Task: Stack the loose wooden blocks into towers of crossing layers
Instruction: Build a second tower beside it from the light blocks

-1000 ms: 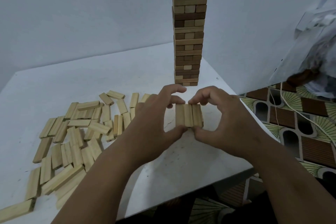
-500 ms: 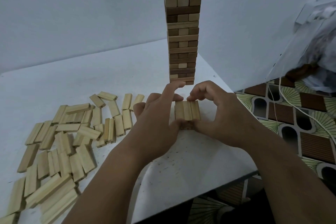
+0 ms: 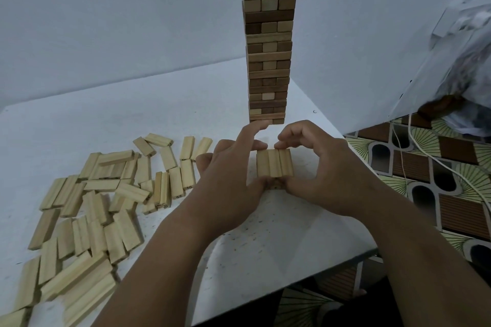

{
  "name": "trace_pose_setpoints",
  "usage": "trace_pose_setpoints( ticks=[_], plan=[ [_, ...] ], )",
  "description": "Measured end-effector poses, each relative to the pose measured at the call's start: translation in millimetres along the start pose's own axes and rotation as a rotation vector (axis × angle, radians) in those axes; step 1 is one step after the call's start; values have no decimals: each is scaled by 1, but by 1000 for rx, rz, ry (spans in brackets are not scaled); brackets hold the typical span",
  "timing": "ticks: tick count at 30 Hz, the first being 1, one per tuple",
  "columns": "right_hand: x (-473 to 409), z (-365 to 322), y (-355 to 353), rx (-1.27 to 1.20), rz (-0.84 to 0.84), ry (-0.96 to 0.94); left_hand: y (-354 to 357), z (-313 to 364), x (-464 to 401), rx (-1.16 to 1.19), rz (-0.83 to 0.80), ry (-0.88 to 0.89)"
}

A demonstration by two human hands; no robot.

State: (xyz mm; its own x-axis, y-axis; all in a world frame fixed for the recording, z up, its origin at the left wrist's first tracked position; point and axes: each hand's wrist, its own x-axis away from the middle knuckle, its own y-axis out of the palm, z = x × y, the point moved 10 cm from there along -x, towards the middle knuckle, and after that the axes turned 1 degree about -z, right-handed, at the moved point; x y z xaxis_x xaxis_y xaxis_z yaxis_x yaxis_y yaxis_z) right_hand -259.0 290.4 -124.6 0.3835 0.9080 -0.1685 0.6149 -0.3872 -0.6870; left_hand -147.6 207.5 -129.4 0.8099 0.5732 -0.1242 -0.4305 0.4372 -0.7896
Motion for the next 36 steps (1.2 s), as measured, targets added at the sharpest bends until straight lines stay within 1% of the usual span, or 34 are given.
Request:
trace_pose_setpoints(
  ticks=[6,12,20,24,27,29,32,36],
  plan=[
    [0,-1,1,0,1,9,1,-3,-1,-9,1,-17],
    [2,-1,-2,-4,-5,-16,-3,-2,-1,-4,-25,8],
    [3,-1,-2,-3,-8,-8,-14,-6,1,18,-11,-41],
    [3,-9,-4,28,55,-35,-24,-3,9,22,14,-42],
    [4,-29,3,84,115,-81,-39,-5,22,-14,54,-71],
    [4,-47,17,98,95,-118,-50,-11,34,-35,85,-87],
    [6,-67,46,110,20,-185,-66,-28,53,-65,114,-112],
    [4,-92,79,150,-74,-254,-89,-61,84,-154,172,-191]
  ],
)
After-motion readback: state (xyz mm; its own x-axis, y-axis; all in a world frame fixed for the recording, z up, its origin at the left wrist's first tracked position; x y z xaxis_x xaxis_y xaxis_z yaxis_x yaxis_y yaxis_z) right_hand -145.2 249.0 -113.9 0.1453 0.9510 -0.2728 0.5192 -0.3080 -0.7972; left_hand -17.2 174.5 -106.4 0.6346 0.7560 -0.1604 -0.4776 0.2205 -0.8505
